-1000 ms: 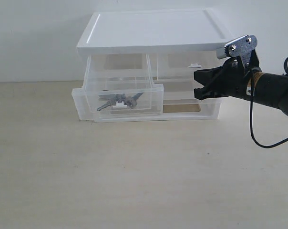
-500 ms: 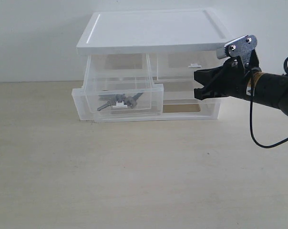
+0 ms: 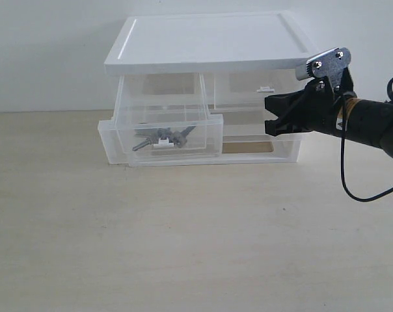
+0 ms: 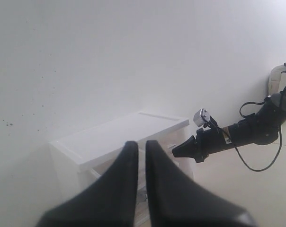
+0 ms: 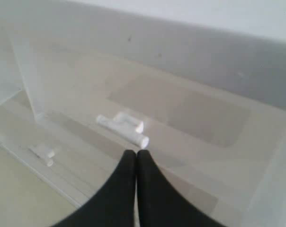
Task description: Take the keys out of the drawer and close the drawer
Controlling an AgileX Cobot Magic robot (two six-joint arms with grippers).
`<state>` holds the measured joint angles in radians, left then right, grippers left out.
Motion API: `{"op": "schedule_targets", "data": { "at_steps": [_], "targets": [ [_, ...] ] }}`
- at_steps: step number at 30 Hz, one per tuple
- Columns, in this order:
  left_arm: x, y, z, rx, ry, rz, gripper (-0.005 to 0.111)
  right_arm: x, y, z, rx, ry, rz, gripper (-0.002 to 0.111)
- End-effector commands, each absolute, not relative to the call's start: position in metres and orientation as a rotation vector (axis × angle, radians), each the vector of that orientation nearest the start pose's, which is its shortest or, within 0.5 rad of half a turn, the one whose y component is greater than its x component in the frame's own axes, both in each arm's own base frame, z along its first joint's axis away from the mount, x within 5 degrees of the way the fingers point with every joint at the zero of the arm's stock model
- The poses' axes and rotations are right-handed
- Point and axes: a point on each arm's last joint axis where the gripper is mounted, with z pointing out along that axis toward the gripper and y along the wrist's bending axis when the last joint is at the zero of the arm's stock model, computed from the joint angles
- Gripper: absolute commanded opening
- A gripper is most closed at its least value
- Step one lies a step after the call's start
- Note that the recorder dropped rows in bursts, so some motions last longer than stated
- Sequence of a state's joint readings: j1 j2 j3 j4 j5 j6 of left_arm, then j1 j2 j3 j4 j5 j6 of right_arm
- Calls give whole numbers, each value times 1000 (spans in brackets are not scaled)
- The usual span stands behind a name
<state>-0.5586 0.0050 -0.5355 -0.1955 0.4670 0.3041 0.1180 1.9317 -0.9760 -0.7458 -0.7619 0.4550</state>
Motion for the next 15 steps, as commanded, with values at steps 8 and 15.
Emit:
{"op": "schedule_targets", "data": {
  "at_steps": [8,15],
  "targets": [
    [-4,-5,339,500,1332,-315,4,396,74,178,-391,1783,389,0],
    [-3,-6,342,278,1358,-147,4,396,74,178,-391,1783,389,0]
  ]
}}
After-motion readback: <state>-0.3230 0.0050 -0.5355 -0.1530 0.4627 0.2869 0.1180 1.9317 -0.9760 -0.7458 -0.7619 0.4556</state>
